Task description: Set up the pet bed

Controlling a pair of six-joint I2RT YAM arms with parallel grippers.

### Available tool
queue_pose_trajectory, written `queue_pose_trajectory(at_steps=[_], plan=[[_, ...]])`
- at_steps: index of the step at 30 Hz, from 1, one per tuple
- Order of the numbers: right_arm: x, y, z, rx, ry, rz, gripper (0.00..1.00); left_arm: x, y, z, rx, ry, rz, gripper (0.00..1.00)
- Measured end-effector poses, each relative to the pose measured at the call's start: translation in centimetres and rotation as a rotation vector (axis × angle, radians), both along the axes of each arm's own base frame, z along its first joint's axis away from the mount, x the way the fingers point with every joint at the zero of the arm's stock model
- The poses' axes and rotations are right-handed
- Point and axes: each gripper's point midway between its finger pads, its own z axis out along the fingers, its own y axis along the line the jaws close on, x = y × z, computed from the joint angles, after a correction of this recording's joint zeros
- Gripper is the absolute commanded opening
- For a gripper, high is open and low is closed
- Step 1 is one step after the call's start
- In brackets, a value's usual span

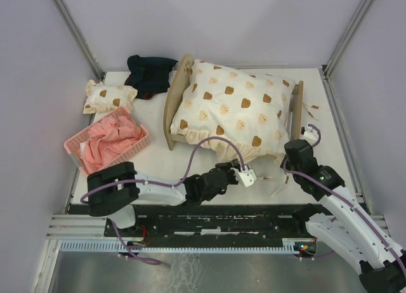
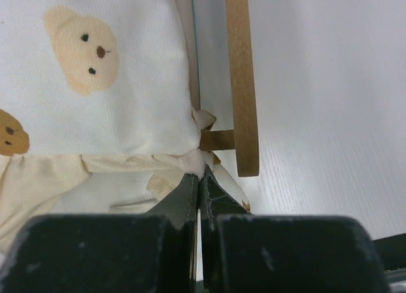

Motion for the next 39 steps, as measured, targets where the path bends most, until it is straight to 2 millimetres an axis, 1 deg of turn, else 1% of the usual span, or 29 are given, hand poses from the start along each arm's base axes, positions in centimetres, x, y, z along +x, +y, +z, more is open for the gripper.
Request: queue_pose_trajectory(at_steps=[2,4,7,10,11,14,16,19,22,25,27,30,32,36,39], plan=[[0.0,-0.3,0.0,-0.013,0.001,-0.008,0.02,-0.5,-0.3,0.7,-0.016,0.007,-0.037,0.03],[0.0,-0.7,0.2,-0.028,-0.002,-0.018,0.02,-0.9,-0.6,0.8,-0.012,0.020,-0.075,0.03],[0.0,-1.3,0.6,-0.047,-0.006,-0.034,0.02,-1.5,-0.7,-0.2,0.027,0.047,-0.116,0.03],[0.0,-1.7,0.9,-0.060,-0.010,-0.036,0.02,-1.5,-0.4,-1.2,0.065,0.072,-0.135,0.03],[0.0,-1.7,0.9,-0.063,-0.010,-0.035,0.05,-1.5,-0.4,-1.3,0.072,0.077,-0.140,0.03],[0.0,-1.8,1.0,-0.070,-0.008,-0.030,0.24,-1.2,-0.2,-1.5,0.089,0.088,-0.139,0.03],[-0.2,-1.8,1.1,-0.068,0.001,-0.033,0.36,-1.2,-0.2,-1.5,0.096,0.092,-0.138,0.03],[-0.9,-2.2,1.9,-0.053,0.011,-0.055,0.42,-1.2,-0.3,-1.5,0.103,0.099,-0.134,0.03],[-1.5,-1.8,2.7,0.024,-0.020,-0.064,0.44,-1.1,-0.4,-1.4,0.106,0.103,-0.131,0.03],[-2.2,-0.9,2.7,0.133,-0.054,-0.068,0.44,-1.0,-0.6,-1.1,0.099,0.102,-0.131,0.03],[-2.3,-0.1,1.8,0.201,-0.056,-0.066,0.44,-1.0,-0.8,-1.0,0.093,0.106,-0.129,0.03],[-2.4,1.0,-0.2,0.256,-0.017,-0.068,0.45,-1.0,-0.9,-0.9,0.083,0.115,-0.125,0.03],[-2.4,1.3,-1.0,0.274,0.003,-0.080,0.45,-1.0,-0.9,-0.9,0.079,0.119,-0.124,0.03],[-1.9,1.4,-1.5,0.311,-0.010,-0.120,0.43,-1.0,-1.0,-0.8,0.072,0.125,-0.121,0.03],[-1.6,1.2,-1.9,0.318,-0.027,-0.146,0.38,-1.0,-1.0,-0.8,0.071,0.126,-0.121,0.03]])
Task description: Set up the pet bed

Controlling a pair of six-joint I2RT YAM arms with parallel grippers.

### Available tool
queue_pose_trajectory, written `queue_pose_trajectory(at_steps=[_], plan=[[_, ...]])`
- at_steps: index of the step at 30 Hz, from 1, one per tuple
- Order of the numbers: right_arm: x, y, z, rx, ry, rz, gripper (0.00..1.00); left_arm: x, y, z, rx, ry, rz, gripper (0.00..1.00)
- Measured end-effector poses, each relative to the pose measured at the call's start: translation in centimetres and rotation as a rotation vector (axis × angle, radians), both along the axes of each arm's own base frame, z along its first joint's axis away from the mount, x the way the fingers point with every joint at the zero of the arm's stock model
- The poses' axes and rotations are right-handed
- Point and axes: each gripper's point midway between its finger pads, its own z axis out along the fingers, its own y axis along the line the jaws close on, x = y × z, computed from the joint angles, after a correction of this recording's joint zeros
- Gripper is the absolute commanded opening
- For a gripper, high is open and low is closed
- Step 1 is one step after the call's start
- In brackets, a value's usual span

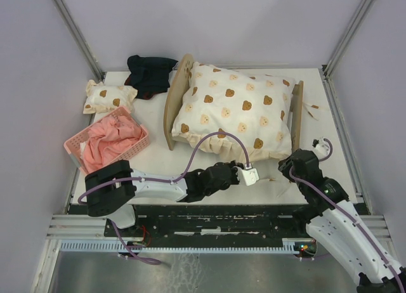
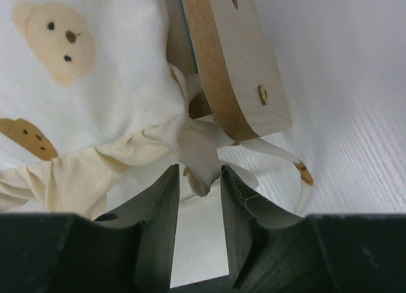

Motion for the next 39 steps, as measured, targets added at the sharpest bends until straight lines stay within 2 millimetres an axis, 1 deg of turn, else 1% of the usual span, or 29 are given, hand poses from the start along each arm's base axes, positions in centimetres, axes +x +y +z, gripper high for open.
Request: queue_pose_trajectory(at_steps=[2,4,6,7,12,16,19,23,27,28,29,31,33,34,36,39], plan=[[0.2,-0.3,0.0,-0.008,-0.008,-0.014,0.34,0.0,0.0,0.0,0.000,0.001,0.000,0.03],[0.3,-0.7,0.1,-0.024,-0.018,-0.034,0.22,0.0,0.0,0.0,-0.001,0.001,0.001,0.03],[0.4,-1.1,0.1,-0.046,-0.022,-0.046,0.04,0.0,0.0,-0.1,0.001,0.001,0.001,0.03],[0.4,-1.4,0.1,-0.057,-0.025,-0.049,0.02,0.0,0.0,-0.1,0.001,0.002,0.001,0.03],[0.1,-2.2,0.7,-0.095,-0.050,-0.053,0.02,0.2,0.0,-0.6,0.016,0.005,0.007,0.03],[-0.4,-3.4,1.4,-0.148,-0.053,-0.076,0.02,1.0,0.6,-1.0,0.036,0.016,0.028,0.03],[-0.6,-4.0,2.3,-0.165,-0.069,-0.086,0.02,1.7,1.2,-1.3,0.046,0.021,0.047,0.03],[-0.8,-4.2,3.2,-0.172,-0.086,-0.083,0.02,2.3,1.5,-1.4,0.048,0.028,0.053,0.03],[-1.1,-4.3,3.2,-0.178,-0.086,-0.077,0.02,2.2,1.5,-1.5,0.049,0.036,0.042,0.03],[-1.2,-4.4,3.2,-0.177,-0.089,-0.076,0.04,2.2,1.4,-1.4,0.047,0.037,0.039,0.05],[-1.3,-4.4,3.3,-0.177,-0.090,-0.075,0.13,2.1,1.4,-1.4,0.045,0.038,0.036,0.10],[-1.6,-4.5,3.2,-0.178,-0.086,-0.072,0.33,2.0,1.3,-1.3,0.038,0.046,0.032,0.26],[-2.2,-4.9,3.4,-0.190,-0.079,-0.075,0.49,1.9,1.5,-1.5,0.040,0.063,0.037,0.40],[-2.4,-5.1,3.6,-0.187,-0.083,-0.080,0.53,1.8,1.6,-1.6,0.040,0.077,0.043,0.45],[-2.9,-5.4,4.7,-0.185,-0.103,-0.078,0.57,1.6,1.9,-1.4,0.029,0.102,0.057,0.50],[-3.3,-5.6,6.7,-0.173,-0.157,-0.071,0.62,1.5,2.1,-0.2,-0.027,0.134,0.089,0.55]])
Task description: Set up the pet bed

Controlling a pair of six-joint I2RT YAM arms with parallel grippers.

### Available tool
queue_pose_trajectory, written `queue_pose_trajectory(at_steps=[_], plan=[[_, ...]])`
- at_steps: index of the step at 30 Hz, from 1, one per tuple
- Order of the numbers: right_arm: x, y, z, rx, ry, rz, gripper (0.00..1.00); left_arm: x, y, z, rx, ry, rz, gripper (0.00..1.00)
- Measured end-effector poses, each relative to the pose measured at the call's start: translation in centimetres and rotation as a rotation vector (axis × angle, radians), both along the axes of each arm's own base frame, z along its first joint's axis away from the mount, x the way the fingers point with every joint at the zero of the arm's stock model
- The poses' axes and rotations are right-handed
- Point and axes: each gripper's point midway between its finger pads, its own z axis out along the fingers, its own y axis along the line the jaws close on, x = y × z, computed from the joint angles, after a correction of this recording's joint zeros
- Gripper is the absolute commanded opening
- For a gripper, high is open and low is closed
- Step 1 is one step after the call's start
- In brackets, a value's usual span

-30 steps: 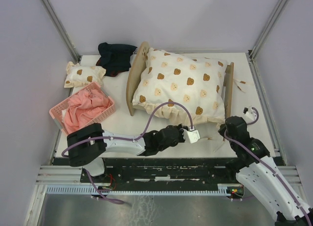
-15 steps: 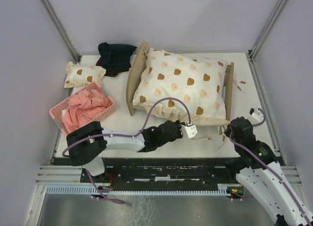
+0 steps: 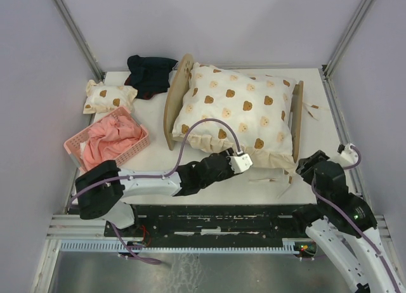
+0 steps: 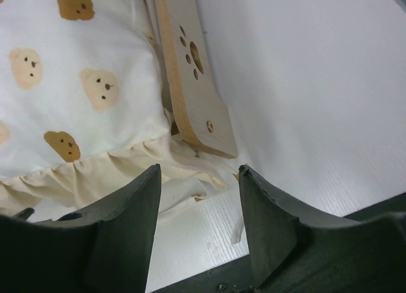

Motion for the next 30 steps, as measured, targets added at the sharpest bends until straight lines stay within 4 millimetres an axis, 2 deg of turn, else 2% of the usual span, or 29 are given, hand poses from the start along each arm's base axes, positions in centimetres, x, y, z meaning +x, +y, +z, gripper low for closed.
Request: queue_pose_trajectory(at_steps=[3,5,7,9,11,13,17,22,26,30], plan=[[0.0,0.2,0.8,-0.018,-0.014,0.039,0.64,0.6,0.5,2.0,-0.046,0.011,0.074,0.61],[0.2,0.7,0.6,-0.039,0.001,0.080,0.68,1.5,0.8,3.6,-0.072,0.006,0.146,0.68],[0.4,1.1,0.4,-0.060,0.024,0.113,0.74,2.6,1.4,5.2,-0.094,0.003,0.219,0.74],[0.7,1.7,0.0,-0.081,0.052,0.153,0.82,4.4,2.8,7.0,-0.119,0.009,0.318,0.75],[0.9,2.2,-0.3,-0.097,0.071,0.194,0.87,6.2,4.4,8.5,-0.138,0.006,0.405,0.76],[1.0,2.8,-0.5,-0.107,0.088,0.239,0.92,8.1,7.0,10.2,-0.159,-0.003,0.509,0.78],[1.2,3.6,-0.6,-0.118,0.097,0.293,1.00,10.6,12.0,12.9,-0.182,-0.032,0.675,0.79],[1.4,4.4,-0.3,-0.109,0.080,0.343,0.99,12.6,18.1,15.5,-0.217,-0.074,0.859,0.80],[1.6,5.1,-0.2,-0.097,0.078,0.372,0.99,13.4,21.8,16.5,-0.238,-0.094,0.964,0.81],[1.9,5.6,-0.4,-0.091,0.087,0.395,0.99,14.4,23.7,16.2,-0.249,-0.078,1.013,0.78]])
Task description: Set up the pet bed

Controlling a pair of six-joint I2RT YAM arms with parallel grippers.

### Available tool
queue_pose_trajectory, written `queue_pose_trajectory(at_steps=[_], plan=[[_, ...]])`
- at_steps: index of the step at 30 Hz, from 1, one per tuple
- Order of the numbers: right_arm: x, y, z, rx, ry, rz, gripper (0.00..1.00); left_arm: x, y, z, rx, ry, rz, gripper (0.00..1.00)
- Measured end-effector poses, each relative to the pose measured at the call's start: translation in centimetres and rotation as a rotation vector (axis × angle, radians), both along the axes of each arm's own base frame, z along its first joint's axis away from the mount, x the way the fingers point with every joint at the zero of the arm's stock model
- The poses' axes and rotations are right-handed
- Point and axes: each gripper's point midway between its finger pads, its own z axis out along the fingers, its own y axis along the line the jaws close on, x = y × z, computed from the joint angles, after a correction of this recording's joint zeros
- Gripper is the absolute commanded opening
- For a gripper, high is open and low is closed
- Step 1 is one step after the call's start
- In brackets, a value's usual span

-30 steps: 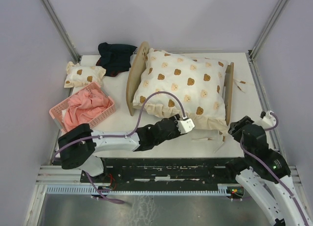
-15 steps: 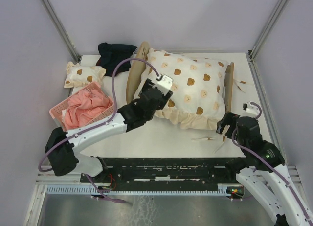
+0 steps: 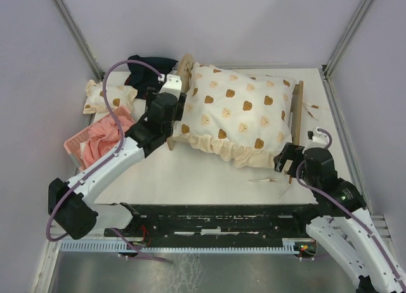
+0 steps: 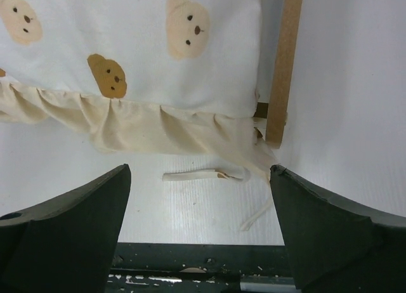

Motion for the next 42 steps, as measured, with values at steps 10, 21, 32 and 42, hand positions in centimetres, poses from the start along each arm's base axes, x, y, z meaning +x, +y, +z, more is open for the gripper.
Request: queue_pose_trajectory(at_steps=[10,21,32,42], plan=[[0.5,2.4,-1.5,0.028,0.069,0.104,0.93,2.2,-0.3,-3.3,-0.091,0.108,-0.018,0.52],[1.4,5.7,-2.2,0.020,0.063,0.298,0.90,0.4,-3.5,-4.2,-0.264,0.192,-0.176,0.36],[2.7,11.8,-2.2,-0.122,0.031,0.588,0.89,-4.3,-6.3,-3.3,-0.445,0.230,-0.357,0.55],[4.2,17.4,-0.2,-0.323,-0.228,0.858,0.84,-9.0,-4.9,1.2,-0.538,0.114,-0.451,0.91]])
